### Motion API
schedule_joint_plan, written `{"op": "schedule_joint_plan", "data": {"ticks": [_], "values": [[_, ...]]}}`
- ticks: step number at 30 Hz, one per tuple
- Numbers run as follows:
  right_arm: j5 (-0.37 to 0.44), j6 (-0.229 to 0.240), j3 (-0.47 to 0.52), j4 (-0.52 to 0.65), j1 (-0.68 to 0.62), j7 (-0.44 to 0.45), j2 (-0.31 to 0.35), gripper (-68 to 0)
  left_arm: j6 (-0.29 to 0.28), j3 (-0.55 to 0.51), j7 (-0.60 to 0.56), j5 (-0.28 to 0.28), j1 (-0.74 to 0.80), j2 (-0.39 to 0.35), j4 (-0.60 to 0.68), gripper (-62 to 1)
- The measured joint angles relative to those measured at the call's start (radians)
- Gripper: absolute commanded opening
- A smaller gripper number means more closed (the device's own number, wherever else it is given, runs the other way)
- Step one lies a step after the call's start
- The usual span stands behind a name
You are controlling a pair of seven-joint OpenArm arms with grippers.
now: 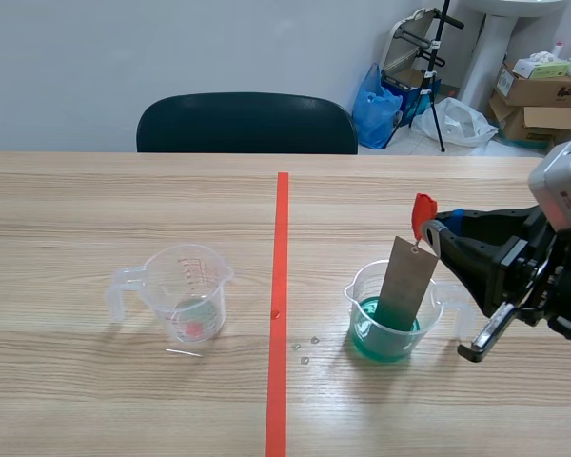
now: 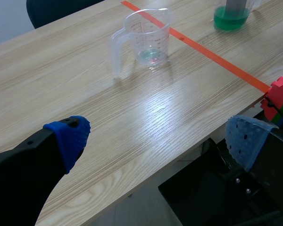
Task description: Do the redox reaction experiment
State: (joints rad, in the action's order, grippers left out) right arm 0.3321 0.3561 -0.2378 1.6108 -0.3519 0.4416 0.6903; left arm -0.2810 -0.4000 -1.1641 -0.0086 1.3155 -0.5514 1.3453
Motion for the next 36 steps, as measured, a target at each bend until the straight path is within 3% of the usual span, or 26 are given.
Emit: {"op": "schedule_joint_plan", "data": {"ticks": [24, 36], "values": [[0.0, 0.0, 0.003, 0.016, -0.001, 0.022, 0.02, -65.6, 0.0, 0.0, 0.0, 0.0, 0.0, 0.0, 0.0, 0.2], [0.0, 0.007, 0.095, 0.1, -0.051, 0.014, 0.021, -65.6, 0.0, 0.0, 0.0, -0.004, 0.0, 0.0, 0.0, 0.2]]}}
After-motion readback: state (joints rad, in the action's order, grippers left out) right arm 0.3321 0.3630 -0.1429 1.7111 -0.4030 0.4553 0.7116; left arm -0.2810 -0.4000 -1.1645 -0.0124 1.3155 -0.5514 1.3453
